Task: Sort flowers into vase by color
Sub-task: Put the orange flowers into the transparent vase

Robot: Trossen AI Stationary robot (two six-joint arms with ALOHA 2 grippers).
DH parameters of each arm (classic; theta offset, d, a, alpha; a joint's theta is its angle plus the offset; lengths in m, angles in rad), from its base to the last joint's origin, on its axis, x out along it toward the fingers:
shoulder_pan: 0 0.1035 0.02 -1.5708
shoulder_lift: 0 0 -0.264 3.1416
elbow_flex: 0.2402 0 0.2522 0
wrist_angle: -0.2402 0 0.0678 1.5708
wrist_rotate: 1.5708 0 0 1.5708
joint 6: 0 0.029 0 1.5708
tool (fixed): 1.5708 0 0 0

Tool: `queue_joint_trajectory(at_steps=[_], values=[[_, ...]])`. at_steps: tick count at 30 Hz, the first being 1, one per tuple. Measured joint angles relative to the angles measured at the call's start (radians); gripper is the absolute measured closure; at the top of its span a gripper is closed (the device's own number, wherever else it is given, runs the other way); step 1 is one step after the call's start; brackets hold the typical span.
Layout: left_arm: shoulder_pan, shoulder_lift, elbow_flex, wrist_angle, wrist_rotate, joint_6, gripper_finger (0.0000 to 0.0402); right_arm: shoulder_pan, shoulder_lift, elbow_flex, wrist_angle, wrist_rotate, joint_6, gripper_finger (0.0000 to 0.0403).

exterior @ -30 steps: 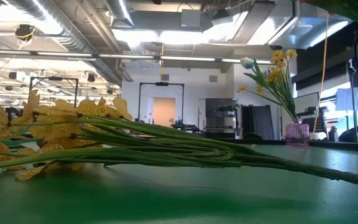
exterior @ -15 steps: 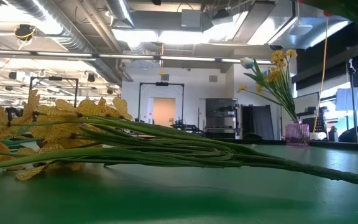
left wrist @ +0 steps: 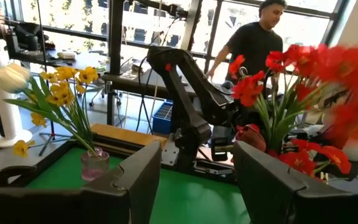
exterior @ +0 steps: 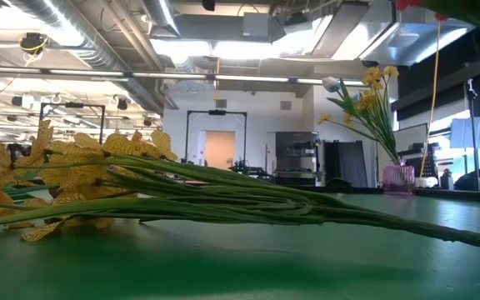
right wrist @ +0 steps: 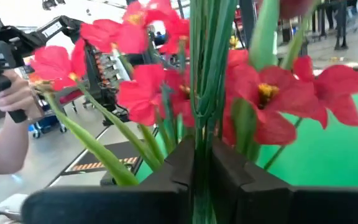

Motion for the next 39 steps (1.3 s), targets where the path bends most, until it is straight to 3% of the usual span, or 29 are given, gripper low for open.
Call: queue_joint_trajectory(at_steps=[7,22,39], values=[[0.000,0.000,0.000,-0.005,0.000,0.000,0.0206,0.000,-0.031,0.001,-0.103,-0.029,0.098,0.0360],[0.000,0.000,0.000,-0.008,0.000,-0.002,0.0207,0.000,-0.110,0.001,-0.193,-0.109,0.170,0.0238],[0.000,0.000,0.000,-0.007,0.000,-0.002,0.0207,0.000,-0.168,0.233,-0.759,-0.152,0.410,0.0158]])
